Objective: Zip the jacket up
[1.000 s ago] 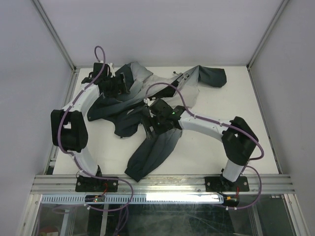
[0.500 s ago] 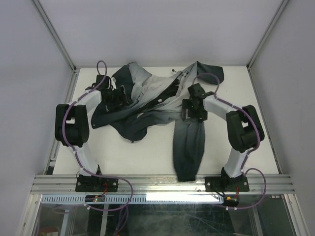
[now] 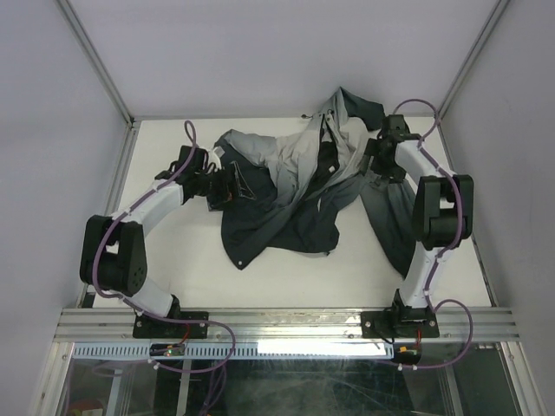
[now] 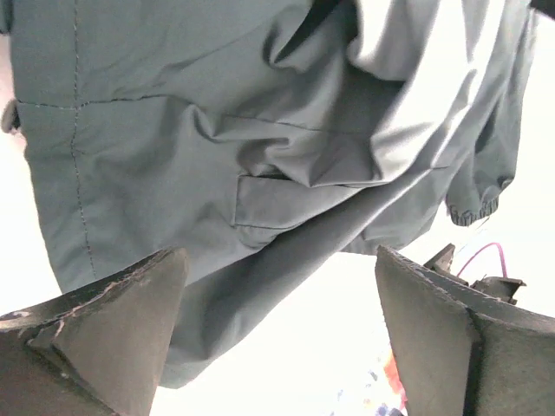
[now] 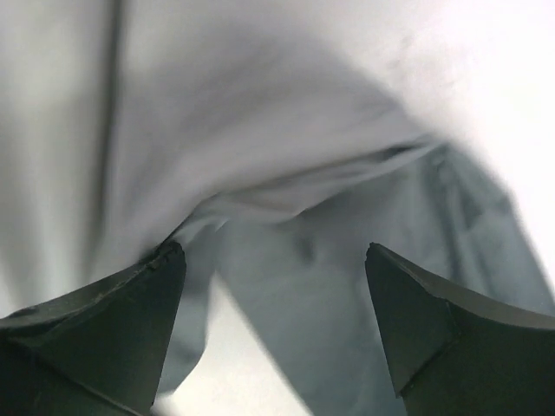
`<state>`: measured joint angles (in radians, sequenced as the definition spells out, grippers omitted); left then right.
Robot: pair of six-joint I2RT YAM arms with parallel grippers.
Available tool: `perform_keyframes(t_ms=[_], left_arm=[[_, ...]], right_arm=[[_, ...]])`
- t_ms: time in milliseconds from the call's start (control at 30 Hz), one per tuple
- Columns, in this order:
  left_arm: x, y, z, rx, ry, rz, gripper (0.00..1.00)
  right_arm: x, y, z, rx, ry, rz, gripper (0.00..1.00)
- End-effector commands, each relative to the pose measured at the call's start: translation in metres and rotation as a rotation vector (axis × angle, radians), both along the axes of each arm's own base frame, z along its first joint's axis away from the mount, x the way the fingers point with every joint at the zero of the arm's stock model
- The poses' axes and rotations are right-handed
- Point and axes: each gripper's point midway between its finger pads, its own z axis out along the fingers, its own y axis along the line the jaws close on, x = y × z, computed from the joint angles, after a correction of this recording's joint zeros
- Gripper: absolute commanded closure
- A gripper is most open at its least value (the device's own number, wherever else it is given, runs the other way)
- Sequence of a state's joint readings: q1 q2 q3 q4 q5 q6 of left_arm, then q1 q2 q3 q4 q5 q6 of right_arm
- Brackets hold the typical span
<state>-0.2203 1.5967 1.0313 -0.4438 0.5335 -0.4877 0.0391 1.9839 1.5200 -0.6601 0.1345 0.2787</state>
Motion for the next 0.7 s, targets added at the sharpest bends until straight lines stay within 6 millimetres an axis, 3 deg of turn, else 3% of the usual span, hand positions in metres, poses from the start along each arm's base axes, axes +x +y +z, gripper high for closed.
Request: perform_keyframes(t_ms=[0, 133, 233, 300, 467, 667], left_arm=[[0.012, 0.004, 0.051, -0.011, -0.153, 0.028, 0.04], [0.01, -0.02, 0.068, 0.04, -0.232, -0.064, 0.03], [0.013, -0.044, 0.067, 0.061, -0.27, -0.141, 0.03], [0.018, -0.059, 0.063, 0.066, -0.274, -0.186, 0.03], [0.031, -0.101, 0.053, 0.068, -0.294, -0.284, 0.02], [0.039, -0.142, 0.024, 0.093, -0.288, -0.371, 0.03]], right_arm=[[-0.027, 0.075, 0.07, 0.107, -0.14, 0.214, 0.12], [-0.077, 0.136, 0.087, 0.227, -0.177, 0.363, 0.11], [-0.115, 0.181, 0.082, 0.368, -0.165, 0.45, 0.11], [-0.132, 0.199, 0.076, 0.418, -0.156, 0.46, 0.11], [-0.148, 0.206, 0.049, 0.425, -0.13, 0.403, 0.11], [-0.156, 0.206, 0.021, 0.39, -0.089, 0.388, 0.13]])
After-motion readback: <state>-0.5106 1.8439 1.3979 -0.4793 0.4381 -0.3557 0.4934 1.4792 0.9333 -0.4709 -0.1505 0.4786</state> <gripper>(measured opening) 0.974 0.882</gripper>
